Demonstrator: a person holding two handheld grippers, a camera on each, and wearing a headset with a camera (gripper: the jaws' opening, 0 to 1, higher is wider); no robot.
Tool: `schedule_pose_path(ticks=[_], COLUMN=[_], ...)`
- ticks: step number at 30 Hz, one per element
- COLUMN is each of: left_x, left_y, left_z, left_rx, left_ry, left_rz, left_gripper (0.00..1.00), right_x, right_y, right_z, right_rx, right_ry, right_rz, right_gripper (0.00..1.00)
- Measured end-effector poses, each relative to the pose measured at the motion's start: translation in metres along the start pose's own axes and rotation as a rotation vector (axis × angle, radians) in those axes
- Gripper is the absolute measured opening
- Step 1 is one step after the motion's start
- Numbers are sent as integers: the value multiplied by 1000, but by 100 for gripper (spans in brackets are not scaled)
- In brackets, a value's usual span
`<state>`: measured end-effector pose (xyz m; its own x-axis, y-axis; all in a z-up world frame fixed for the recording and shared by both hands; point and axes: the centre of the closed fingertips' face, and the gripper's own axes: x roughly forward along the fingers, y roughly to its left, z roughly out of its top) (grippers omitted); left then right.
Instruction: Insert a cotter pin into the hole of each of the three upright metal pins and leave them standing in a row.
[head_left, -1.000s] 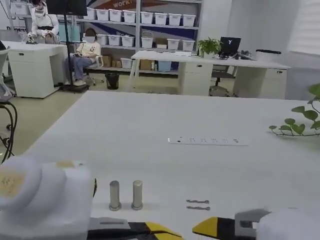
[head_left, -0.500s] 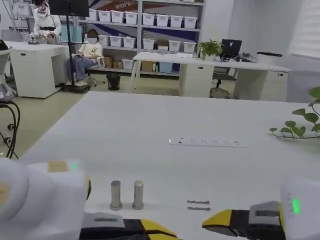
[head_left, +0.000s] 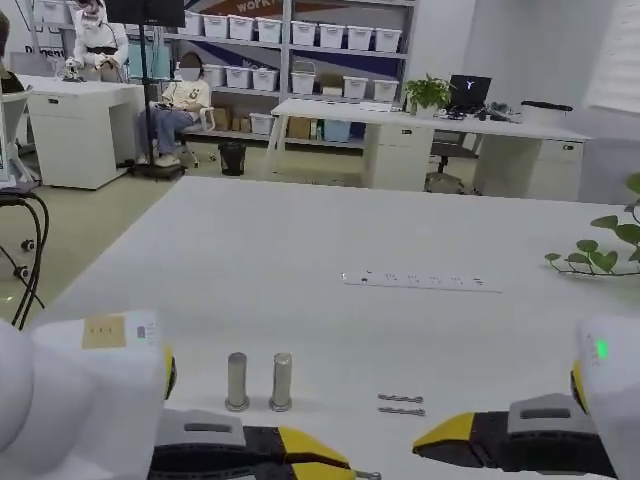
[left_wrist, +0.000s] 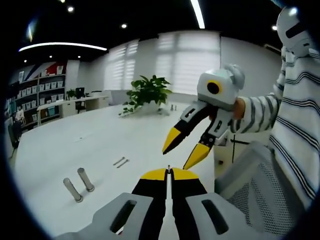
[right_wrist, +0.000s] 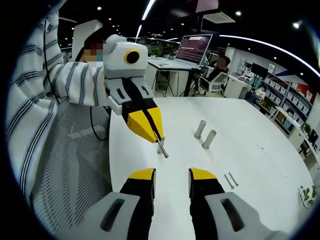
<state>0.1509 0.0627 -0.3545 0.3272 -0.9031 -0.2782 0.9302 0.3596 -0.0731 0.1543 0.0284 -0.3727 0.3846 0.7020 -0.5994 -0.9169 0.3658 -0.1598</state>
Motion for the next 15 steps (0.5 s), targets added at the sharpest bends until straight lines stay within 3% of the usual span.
schedule_pose_path(ticks=[10, 15], left_x=[-3, -4], left_y=[-6, -10], left_z=[4, 6], left_rx=[67, 99], left_ry=[-15, -22], left_rz=[-27, -53], left_gripper=[0, 0], right_x=[5, 7], right_y=[9, 18], right_z=[0, 9], right_rx=[78, 175], right_ry=[-20, -81], right_rz=[70, 140], right_gripper=[16, 14])
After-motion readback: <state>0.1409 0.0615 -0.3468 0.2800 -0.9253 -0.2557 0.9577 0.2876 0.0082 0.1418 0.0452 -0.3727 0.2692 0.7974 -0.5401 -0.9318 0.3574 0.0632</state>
